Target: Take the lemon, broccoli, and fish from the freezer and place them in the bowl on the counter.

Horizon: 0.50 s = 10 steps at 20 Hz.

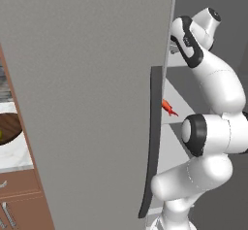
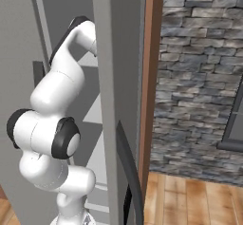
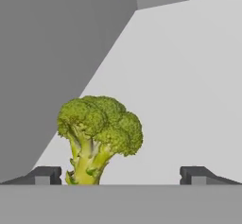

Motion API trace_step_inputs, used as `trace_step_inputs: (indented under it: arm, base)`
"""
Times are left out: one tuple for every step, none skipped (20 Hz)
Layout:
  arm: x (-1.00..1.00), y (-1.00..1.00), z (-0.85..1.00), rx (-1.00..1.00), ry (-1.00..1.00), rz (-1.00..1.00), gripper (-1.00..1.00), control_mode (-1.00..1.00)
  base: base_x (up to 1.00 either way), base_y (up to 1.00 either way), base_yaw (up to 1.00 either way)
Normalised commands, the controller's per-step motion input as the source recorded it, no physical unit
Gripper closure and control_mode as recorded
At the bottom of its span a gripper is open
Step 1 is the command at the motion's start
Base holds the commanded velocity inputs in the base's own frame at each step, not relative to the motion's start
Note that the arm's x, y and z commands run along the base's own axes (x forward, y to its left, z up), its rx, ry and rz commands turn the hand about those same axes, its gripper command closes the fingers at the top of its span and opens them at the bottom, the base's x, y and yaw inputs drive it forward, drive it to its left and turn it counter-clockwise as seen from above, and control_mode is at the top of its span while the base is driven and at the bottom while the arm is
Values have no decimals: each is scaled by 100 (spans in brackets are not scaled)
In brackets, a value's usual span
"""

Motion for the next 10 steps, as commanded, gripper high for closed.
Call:
trace_step_inputs:
  arm:
    - [0,5,0,0,0,0,-100,-100]
    - [0,4,0,0,0,0,-100,-100]
    - [0,6,0,0,0,0,-100,-100]
    - [0,9,0,0,0,0,-100,-100]
    - [0,11,0,0,0,0,-100,-100]
    - [0,10,0,0,0,0,-100,-100]
    - [0,11,0,0,0,0,-100,-100]
    - [0,13,0,0,0,0,-100,-100]
    - [0,15,0,0,0,0,-100,-100]
    - [0,11,-2,0,0,0,-100,-100]
  base:
    - [0,0,0]
    - [0,0,0]
    - [0,0,0]
    - [0,0,0]
    - [0,0,0]
    - [0,0,0]
    - [0,0,0]
    - [0,0,0]
    - [0,0,0]
    - [0,0,0]
